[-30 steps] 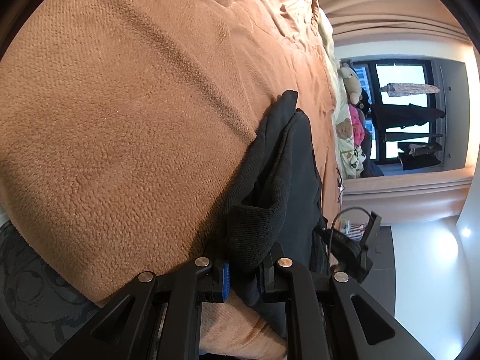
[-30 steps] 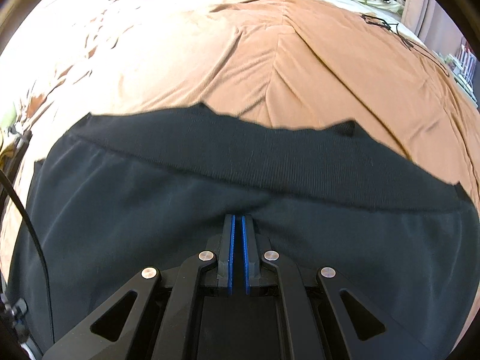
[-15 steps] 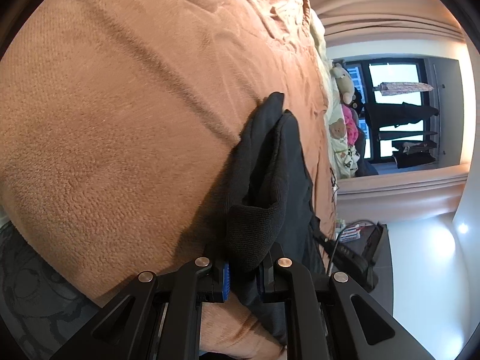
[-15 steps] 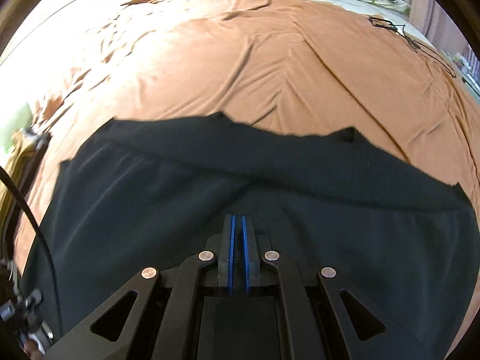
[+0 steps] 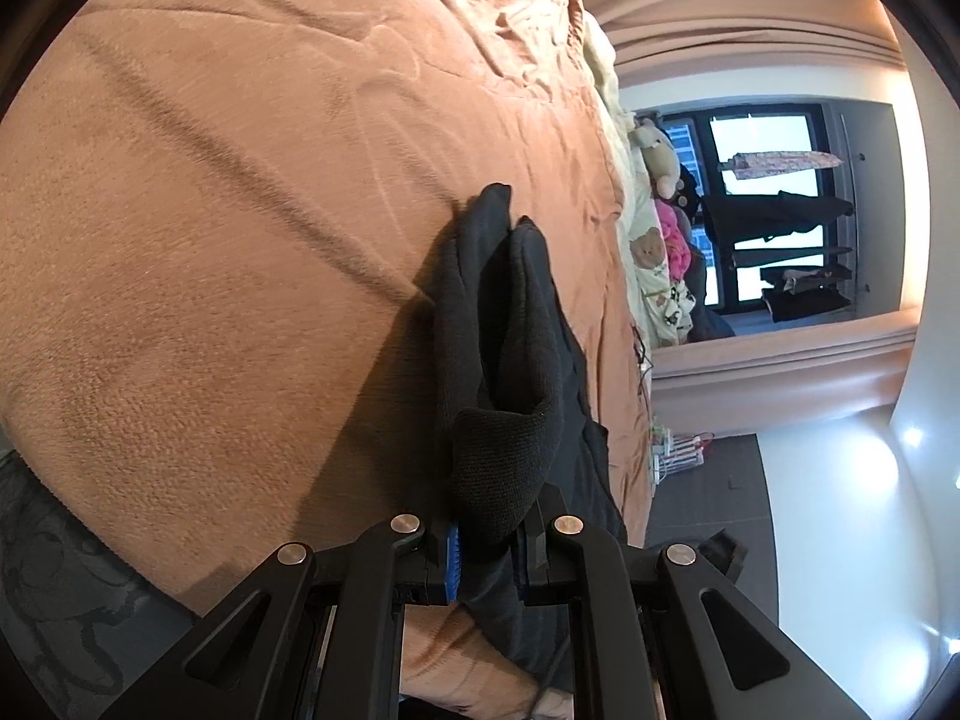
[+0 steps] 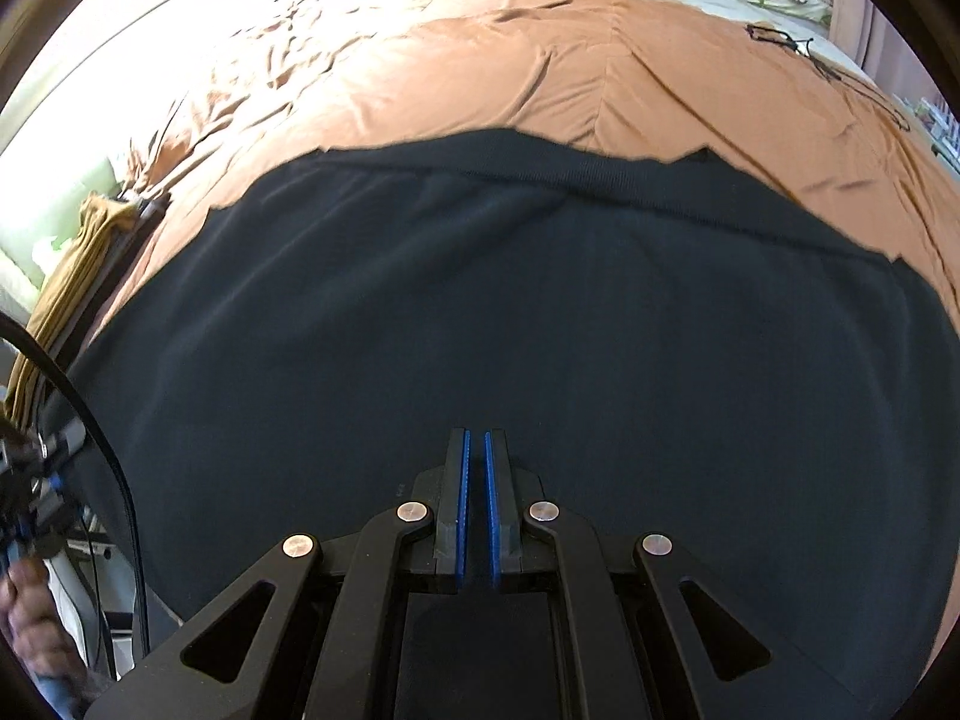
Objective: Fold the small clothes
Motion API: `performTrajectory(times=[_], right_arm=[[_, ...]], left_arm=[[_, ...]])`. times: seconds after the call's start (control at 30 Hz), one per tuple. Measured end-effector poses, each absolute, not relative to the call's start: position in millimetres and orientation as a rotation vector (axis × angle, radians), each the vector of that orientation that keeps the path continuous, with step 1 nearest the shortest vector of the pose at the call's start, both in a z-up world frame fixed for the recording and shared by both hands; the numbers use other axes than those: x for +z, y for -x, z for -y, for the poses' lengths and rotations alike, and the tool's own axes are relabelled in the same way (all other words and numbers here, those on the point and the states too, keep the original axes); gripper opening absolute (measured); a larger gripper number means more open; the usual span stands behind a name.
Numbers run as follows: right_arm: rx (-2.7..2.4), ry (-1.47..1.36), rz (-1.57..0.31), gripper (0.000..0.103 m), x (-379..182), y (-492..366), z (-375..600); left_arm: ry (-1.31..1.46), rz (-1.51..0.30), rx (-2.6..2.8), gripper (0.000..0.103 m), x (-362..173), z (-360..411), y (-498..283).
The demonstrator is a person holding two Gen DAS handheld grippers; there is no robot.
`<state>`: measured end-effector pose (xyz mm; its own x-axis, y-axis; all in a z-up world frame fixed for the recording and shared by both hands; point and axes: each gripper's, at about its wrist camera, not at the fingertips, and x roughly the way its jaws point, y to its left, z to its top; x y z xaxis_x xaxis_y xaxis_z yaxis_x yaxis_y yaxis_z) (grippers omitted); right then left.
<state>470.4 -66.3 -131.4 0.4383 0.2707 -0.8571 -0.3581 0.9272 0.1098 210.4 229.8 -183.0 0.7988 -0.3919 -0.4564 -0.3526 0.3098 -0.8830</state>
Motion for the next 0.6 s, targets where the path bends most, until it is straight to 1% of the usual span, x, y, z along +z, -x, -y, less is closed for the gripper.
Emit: performTrajectory(times=[0.3, 0.6], right_arm=[[0.393, 0.053, -1.040, 0.002, -140, -433, 75], [0.405, -0.014, -1.012, 0.002, -142, -397, 93]], left_arm=[[1.249, -0.684, -0.057, 0.013, -162, -225, -215], [1.181, -0.664, -0.098, 0.013, -124, -207, -227]])
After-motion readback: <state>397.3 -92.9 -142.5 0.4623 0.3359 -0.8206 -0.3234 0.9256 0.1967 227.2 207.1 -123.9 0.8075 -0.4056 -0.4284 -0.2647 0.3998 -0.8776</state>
